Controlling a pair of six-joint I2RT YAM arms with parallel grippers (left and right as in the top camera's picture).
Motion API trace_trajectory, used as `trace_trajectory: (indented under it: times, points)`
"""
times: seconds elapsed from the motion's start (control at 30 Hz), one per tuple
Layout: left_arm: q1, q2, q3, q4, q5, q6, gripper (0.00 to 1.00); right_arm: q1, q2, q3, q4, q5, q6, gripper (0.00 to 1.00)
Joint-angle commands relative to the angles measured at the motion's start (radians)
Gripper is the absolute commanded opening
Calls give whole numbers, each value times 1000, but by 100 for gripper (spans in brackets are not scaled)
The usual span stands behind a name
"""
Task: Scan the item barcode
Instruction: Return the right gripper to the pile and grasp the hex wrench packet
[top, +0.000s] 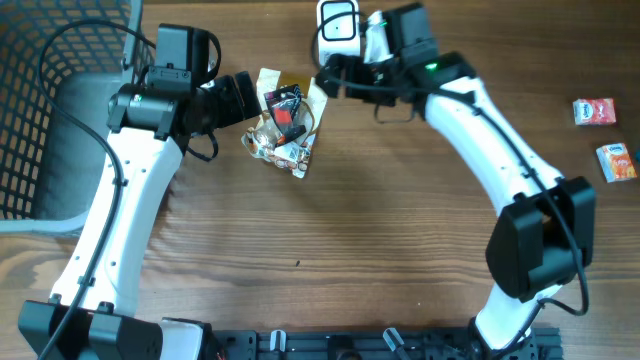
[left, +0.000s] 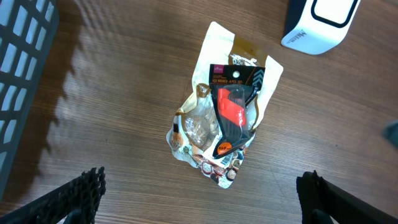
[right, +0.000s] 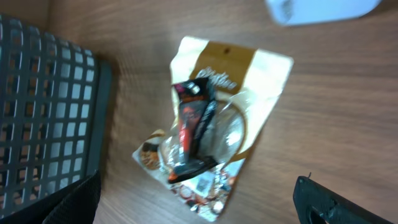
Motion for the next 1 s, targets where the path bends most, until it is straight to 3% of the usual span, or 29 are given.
trace_trajectory:
  times: [0.0, 0.2, 0.27, 0.43, 0.63, 0.77, 0.97]
  points:
    - [2, 4, 3, 2, -6, -9, 100, 48, 10, -11, 9, 80, 59, 100]
    - [2, 4, 3, 31, -6, -9, 100, 75, 10, -13, -6, 89, 128, 99]
    - [11, 4, 3, 40, -44, -10, 100, 75, 28, -27, 4, 92, 130, 89]
    - [74, 4, 3, -3, -47, -43, 100, 88, 142, -30, 66, 2, 125, 85]
    - [126, 4, 3, -96, -62, -110, 100, 161, 185, -30, 143, 135, -87, 77]
    - [127, 4, 3, -127, -63, -115, 100, 240, 185, -30, 159, 314, -237, 78]
    - [127, 4, 1, -170, -63, -116, 100, 304, 193, -30, 247, 423, -238, 78]
